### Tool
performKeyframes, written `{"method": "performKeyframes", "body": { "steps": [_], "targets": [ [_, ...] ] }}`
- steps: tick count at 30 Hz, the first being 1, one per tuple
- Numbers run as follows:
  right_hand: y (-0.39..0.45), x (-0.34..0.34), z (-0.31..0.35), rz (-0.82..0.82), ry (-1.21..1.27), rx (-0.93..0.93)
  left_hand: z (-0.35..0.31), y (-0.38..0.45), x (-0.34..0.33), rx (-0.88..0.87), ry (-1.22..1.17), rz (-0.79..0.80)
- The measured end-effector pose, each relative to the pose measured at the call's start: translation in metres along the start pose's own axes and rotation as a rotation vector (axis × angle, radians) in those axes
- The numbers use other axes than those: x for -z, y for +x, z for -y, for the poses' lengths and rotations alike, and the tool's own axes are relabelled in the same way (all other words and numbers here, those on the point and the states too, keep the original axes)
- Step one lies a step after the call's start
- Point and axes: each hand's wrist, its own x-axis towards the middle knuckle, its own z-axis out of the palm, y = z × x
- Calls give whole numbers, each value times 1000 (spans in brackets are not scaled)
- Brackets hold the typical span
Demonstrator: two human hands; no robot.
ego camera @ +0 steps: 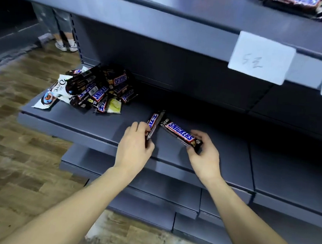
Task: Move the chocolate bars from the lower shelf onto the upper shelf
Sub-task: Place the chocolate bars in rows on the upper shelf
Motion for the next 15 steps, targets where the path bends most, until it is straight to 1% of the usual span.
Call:
{"method": "performKeyframes", "body": {
  "steps": [4, 7, 9, 13, 15],
  "targets": [
    [-6, 14, -1, -29, 137, -101, 4, -8, 6, 0, -126, 7],
    [-7, 14, -1, -20, 142, -111, 6, -7, 7, 11, -179, 5],
    [-7, 12, 0, -11, 129, -113, 7, -3, 8, 13, -148, 15],
    [-9, 9, 0, -13, 57, -92, 12, 8, 10, 2, 15, 41],
    [-10, 7, 1, -25, 6, -89, 16, 14, 8, -10, 61, 39]
  ]
}}
